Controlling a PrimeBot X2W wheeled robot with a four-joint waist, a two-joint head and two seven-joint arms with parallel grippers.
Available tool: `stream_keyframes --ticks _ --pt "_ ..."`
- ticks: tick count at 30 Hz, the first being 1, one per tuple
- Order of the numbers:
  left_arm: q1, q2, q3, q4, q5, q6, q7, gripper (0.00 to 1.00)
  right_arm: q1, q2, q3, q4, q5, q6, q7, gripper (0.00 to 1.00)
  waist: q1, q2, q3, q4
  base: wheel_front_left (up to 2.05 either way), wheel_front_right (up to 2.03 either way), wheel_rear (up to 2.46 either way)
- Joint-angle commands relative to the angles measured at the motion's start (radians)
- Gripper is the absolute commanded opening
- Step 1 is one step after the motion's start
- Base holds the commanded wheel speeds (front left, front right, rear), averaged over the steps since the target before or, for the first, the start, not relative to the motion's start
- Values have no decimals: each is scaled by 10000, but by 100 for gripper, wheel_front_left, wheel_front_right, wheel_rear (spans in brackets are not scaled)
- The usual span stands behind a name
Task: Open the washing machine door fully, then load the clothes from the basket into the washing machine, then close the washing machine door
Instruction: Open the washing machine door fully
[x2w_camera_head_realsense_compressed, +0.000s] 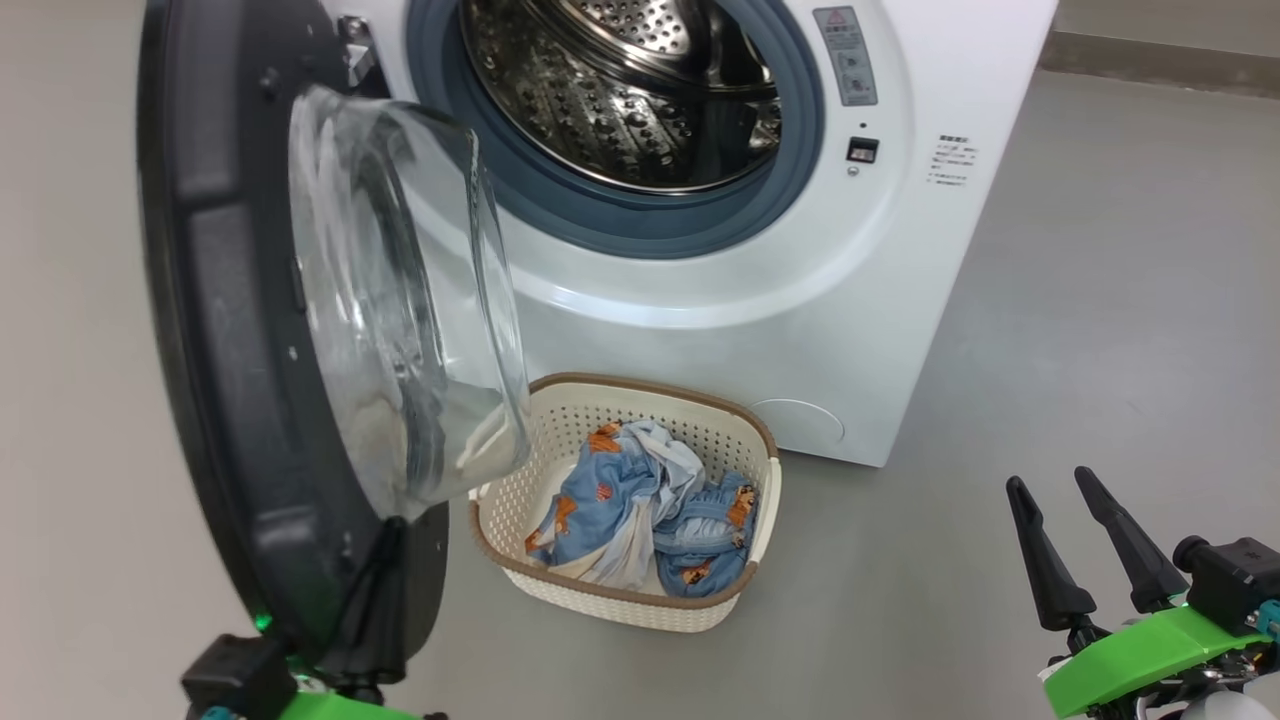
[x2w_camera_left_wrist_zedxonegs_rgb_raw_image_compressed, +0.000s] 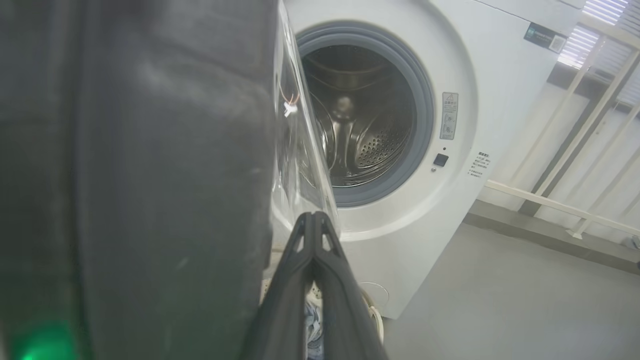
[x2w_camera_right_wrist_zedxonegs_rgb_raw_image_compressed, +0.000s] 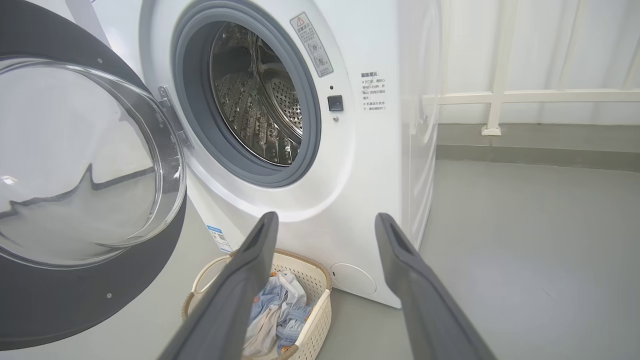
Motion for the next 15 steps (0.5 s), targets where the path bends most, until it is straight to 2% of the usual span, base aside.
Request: stream_keyframes --ticks 1,15 --pt "-140 319 565 -374 -14 150 19 0 9 -251 126 -263 -41 46 -124 100 0 0 20 108 0 0 0" --pt "-252 828 1601 -379 -339 743 16 0 -94 -282 171 -267 -62 46 -124 100 0 0 220 410 0 0 0"
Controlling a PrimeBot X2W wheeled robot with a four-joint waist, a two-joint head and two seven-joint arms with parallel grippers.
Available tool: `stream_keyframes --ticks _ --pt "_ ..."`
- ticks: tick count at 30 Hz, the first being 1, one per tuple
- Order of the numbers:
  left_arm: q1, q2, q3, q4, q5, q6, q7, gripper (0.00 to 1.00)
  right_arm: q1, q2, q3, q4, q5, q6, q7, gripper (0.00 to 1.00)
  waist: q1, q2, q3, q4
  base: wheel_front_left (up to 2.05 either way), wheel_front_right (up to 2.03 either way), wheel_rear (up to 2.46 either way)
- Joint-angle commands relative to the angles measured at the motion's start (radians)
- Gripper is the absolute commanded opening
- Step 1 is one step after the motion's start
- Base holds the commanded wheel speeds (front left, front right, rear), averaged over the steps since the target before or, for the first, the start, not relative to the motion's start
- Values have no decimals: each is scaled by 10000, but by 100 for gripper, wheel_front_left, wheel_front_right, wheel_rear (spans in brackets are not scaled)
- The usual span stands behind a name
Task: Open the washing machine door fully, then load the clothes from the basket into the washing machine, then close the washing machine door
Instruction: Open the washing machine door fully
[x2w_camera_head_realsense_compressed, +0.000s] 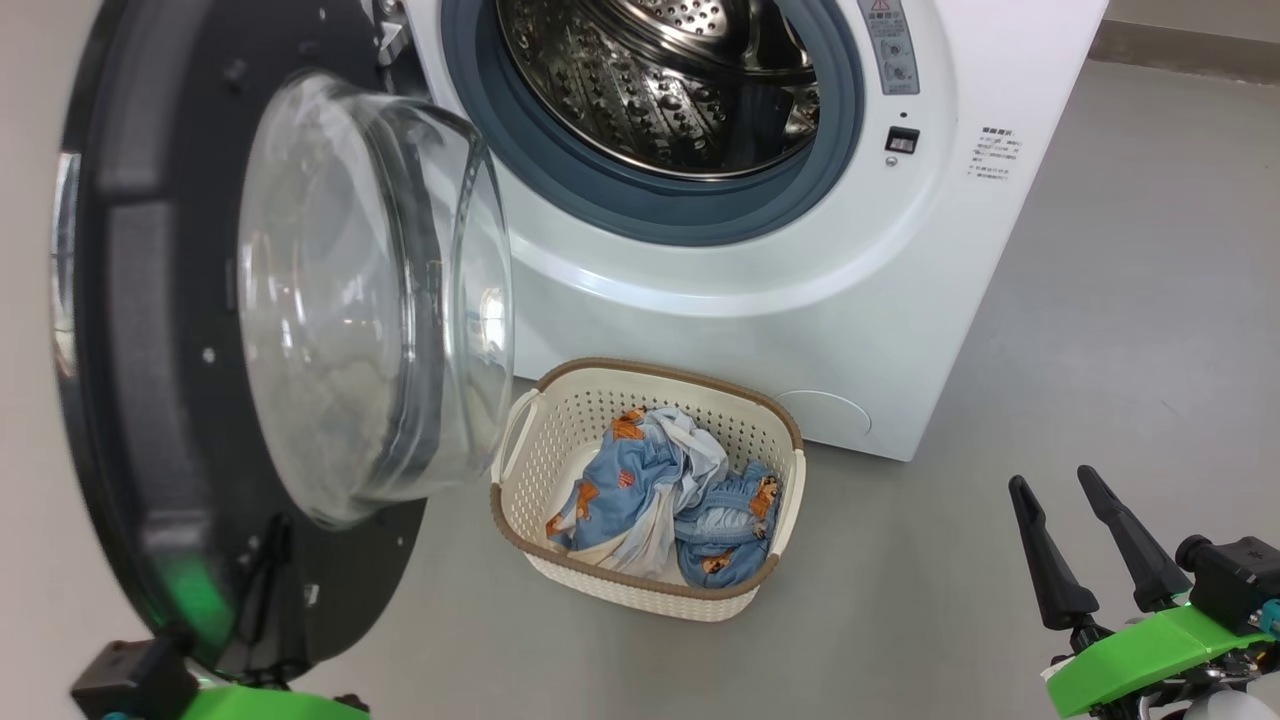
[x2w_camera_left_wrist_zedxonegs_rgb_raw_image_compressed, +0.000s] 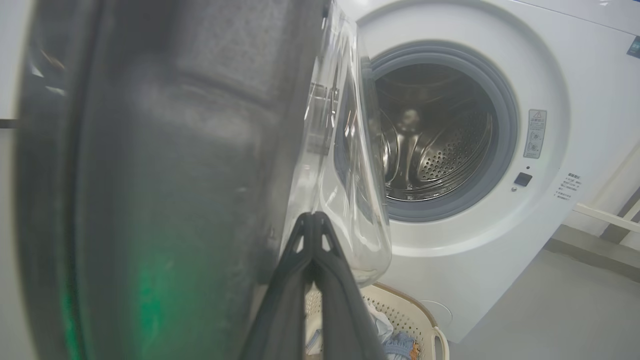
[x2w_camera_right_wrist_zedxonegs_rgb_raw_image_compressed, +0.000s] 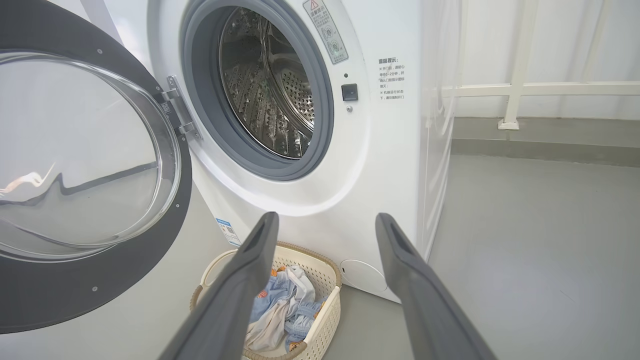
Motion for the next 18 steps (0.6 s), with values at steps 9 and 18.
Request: stream_keyframes --ticks 9,18 --pt "-756 667 1128 297 -221 395 -151 0 -133 -288 176 -281 -68 46 -124 100 0 0 191 -14 0 0 0" --pt "-1273 1084 1713 938 -274 498 -279 0 -219 -423 178 -298 -75 46 -124 100 0 0 451 31 0 0 0"
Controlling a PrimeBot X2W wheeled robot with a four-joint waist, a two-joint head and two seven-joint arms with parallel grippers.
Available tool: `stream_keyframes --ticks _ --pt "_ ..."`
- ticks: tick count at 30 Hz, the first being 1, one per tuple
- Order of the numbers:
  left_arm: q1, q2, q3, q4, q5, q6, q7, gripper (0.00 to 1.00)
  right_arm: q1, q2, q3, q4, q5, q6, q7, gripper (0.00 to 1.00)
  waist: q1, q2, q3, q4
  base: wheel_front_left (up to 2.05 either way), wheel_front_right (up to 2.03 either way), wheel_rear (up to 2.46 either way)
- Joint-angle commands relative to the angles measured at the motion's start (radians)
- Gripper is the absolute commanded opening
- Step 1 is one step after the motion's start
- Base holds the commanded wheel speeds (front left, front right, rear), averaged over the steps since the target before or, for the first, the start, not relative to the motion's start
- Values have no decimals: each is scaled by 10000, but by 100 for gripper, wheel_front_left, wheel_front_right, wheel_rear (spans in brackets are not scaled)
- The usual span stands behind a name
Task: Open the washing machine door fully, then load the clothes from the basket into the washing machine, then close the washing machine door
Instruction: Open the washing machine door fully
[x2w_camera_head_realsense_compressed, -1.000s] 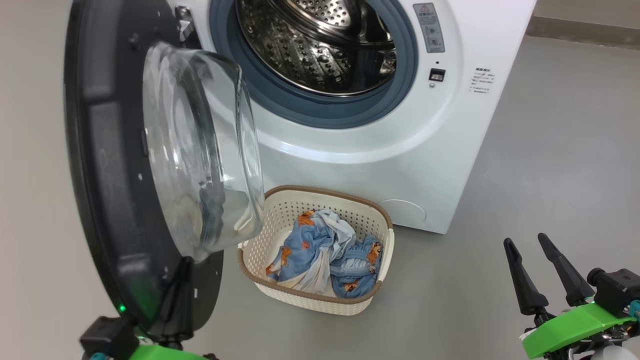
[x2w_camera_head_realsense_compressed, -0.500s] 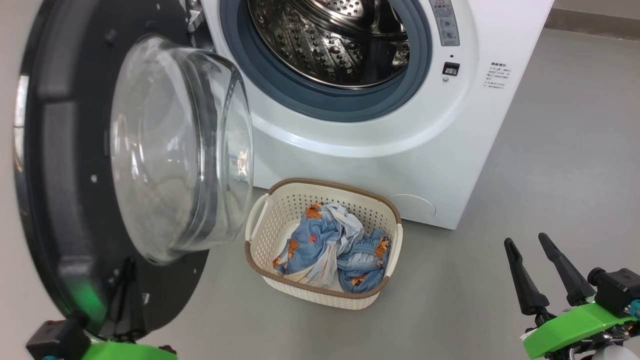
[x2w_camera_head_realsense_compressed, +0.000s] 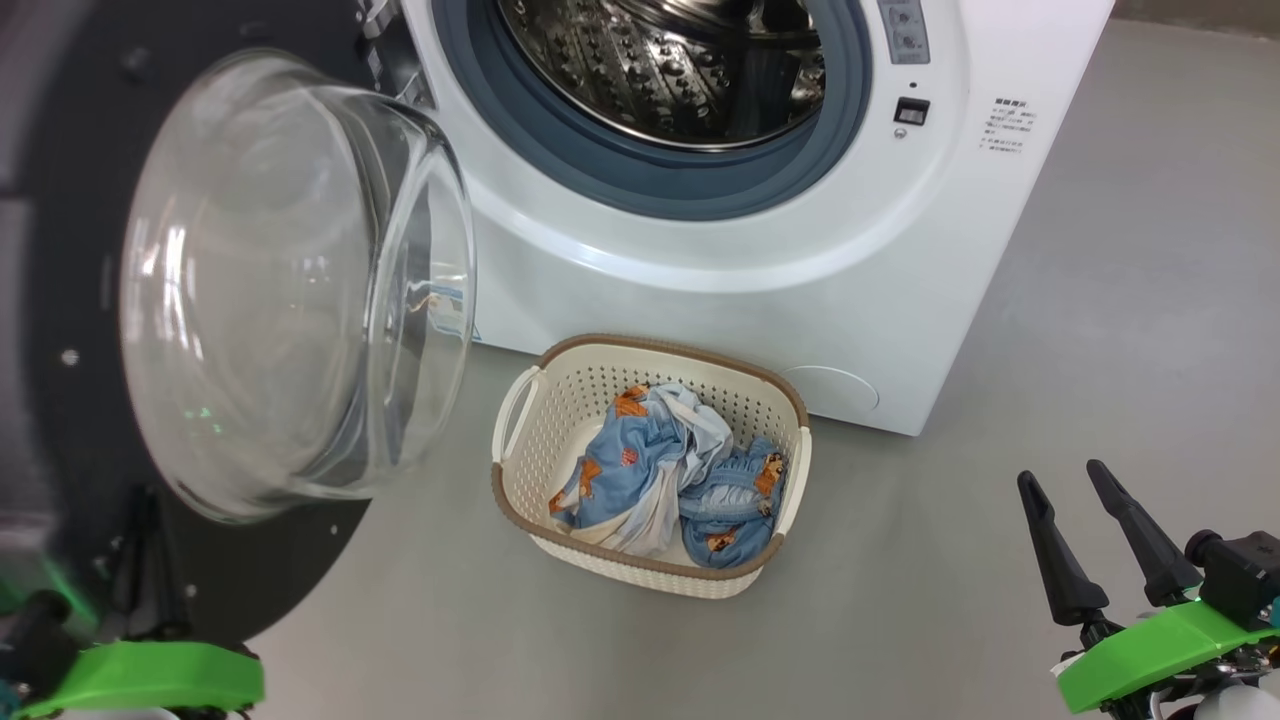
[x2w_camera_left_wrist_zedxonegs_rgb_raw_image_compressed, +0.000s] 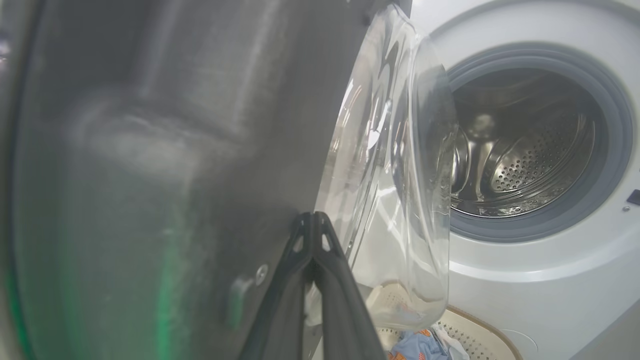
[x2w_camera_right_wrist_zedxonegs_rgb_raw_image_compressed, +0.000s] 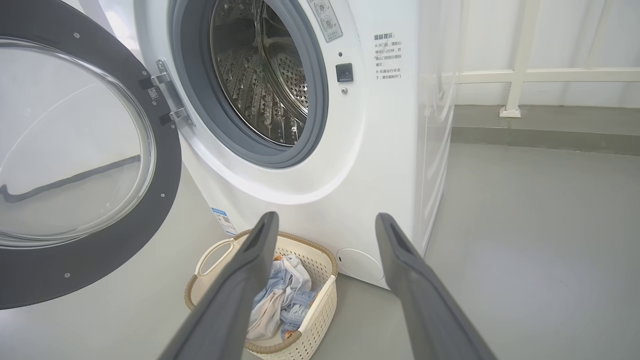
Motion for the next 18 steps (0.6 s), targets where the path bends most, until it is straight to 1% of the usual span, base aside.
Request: stream_keyframes --ticks 1,9,18 --pt "-474 486 598 -93 -152 179 -164 0 -203 -253 175 -258 -70 46 -124 100 -1 -1 63 18 0 0 0" --pt "-844 744 1144 522 -160 292 -257 0 -319 -360 238 -238 -66 46 -124 100 -1 -1 234 91 0 0 0" --pt "-1156 1038 1671 1287 -87 181 -303 0 -380 -417 305 -219 -48 46 -124 100 -1 -1 324 157 0 0 0"
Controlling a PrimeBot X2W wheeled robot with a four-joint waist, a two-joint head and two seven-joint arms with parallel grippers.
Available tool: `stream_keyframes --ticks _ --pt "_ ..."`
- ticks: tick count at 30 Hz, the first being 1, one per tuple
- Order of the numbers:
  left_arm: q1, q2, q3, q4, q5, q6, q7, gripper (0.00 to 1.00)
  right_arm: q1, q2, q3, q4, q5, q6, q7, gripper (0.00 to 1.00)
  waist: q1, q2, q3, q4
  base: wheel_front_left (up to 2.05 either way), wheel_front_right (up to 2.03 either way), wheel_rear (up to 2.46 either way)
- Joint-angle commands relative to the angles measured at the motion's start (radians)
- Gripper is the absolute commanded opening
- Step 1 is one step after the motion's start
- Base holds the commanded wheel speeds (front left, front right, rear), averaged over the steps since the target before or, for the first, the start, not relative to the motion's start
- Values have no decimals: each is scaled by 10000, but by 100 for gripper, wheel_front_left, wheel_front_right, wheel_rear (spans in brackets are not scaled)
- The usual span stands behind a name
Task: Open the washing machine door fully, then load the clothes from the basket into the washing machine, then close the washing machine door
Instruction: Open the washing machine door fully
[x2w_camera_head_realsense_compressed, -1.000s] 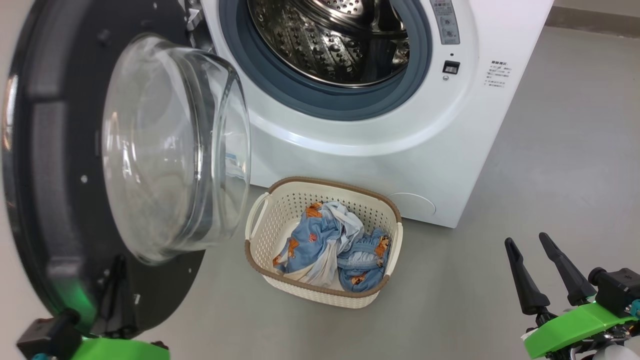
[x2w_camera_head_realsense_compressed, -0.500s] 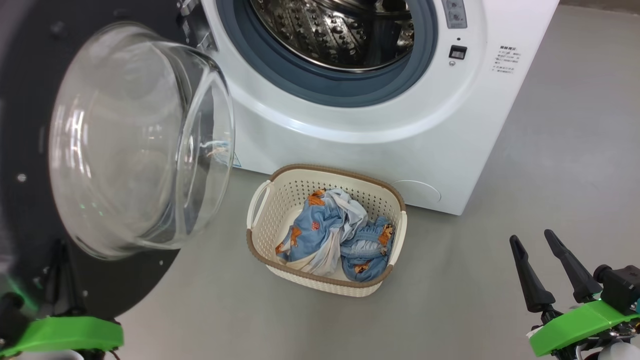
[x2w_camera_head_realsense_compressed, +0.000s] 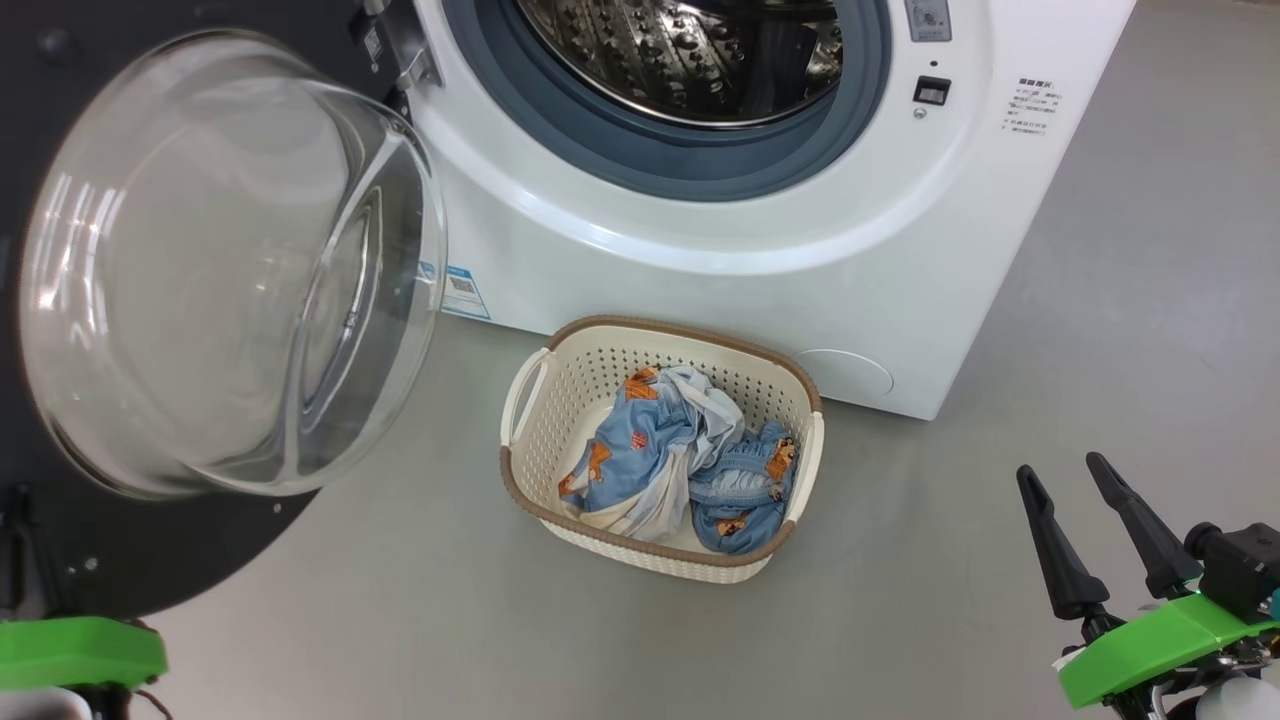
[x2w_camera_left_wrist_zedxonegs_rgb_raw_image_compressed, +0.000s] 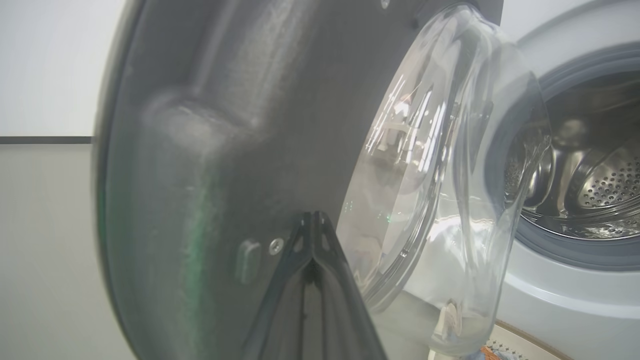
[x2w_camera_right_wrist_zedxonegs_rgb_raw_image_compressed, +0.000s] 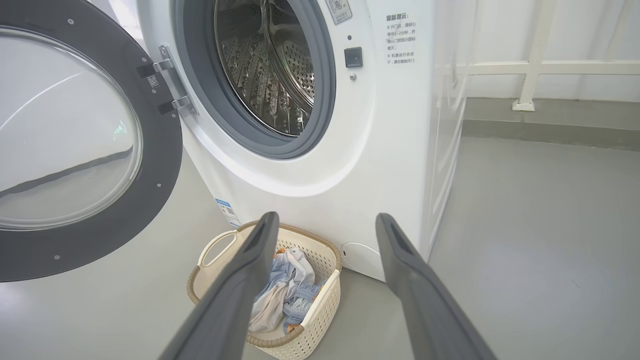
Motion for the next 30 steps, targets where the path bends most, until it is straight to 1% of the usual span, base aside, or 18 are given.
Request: stream_keyframes --ticks 1,7,12,20,21,26,30 --pt "-536 630 640 132 20 53 -98 0 -261 -234 202 -221 -46 46 -124 100 0 0 39 17 0 0 0" --pt "-1115 833 1070 812 263 -146 -104 0 -397 -319 291 -262 -53 46 -124 100 0 0 285 18 0 0 0" --pt "-1696 936 1567 1442 534 -406 -105 0 -552 -437 327 -285 -46 46 -124 100 0 0 531 -18 0 0 0" --pt "-2591 979 2392 2378 1108 -714 -106 0 -801 -627 381 -311 -51 46 -124 100 0 0 965 -102 0 0 0" --pt "-2591 979 2392 2378 1108 -714 -106 0 -801 -627 381 -311 -51 46 -124 100 0 0 965 -102 0 0 0" --pt "-3259 983 3007 2883 1544 -872 -106 0 -1039 -775 426 -340 -72 46 -124 100 0 0 1378 -129 0 0 0" --pt "-3716 1070 3450 3249 1840 -913 -106 0 -1233 -867 483 -354 -87 46 -124 100 0 0 1634 -157 0 0 0"
